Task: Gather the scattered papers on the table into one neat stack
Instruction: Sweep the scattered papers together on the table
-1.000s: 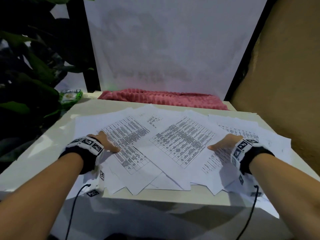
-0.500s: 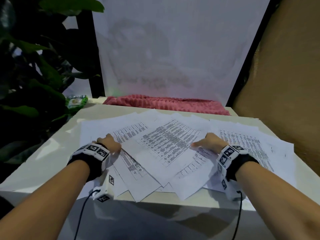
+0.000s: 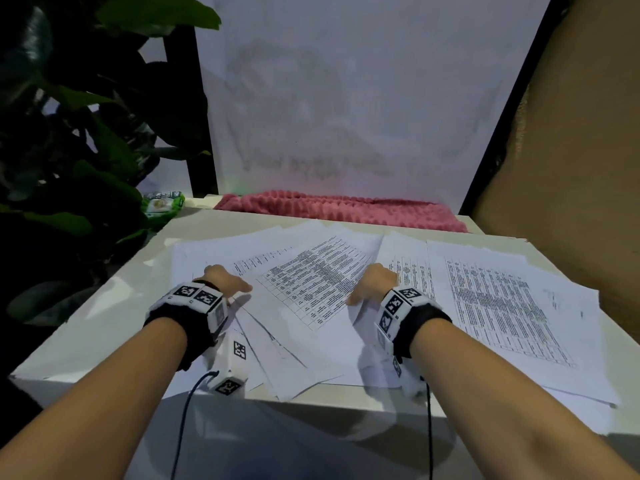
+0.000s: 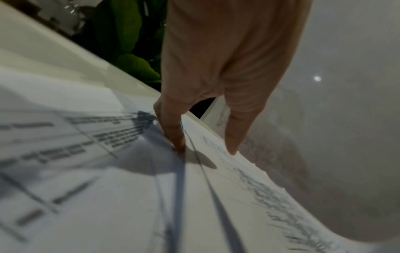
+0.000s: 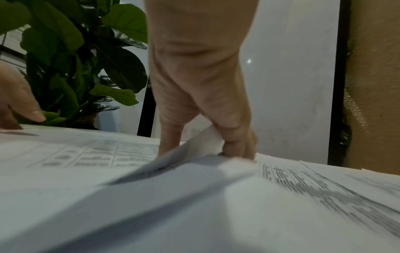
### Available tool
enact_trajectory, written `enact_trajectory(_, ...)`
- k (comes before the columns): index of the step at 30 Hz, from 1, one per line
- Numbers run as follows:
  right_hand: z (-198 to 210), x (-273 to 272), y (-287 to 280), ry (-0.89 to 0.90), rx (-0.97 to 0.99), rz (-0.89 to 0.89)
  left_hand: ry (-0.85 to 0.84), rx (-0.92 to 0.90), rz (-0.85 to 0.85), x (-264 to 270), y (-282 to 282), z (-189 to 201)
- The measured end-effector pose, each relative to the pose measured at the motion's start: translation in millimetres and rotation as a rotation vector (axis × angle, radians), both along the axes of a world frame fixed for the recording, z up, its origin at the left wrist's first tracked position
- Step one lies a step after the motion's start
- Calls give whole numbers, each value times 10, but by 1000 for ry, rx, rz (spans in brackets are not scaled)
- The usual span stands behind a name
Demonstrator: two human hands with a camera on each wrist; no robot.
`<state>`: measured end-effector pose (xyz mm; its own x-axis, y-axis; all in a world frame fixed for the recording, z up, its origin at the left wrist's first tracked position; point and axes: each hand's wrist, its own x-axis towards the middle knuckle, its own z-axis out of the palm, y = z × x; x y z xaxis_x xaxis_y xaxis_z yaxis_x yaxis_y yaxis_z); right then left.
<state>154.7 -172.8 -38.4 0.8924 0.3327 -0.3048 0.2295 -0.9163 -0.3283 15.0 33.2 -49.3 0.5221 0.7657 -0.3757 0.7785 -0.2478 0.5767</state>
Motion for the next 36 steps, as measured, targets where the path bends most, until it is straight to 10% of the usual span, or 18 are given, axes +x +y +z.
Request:
enact_trajectory(23, -68, 220, -151, 294, 186, -27, -166, -168, 41, -33, -143, 31)
enact_trajectory(36, -66, 322, -343, 556, 544, -212, -616, -444, 105, -103, -198, 25)
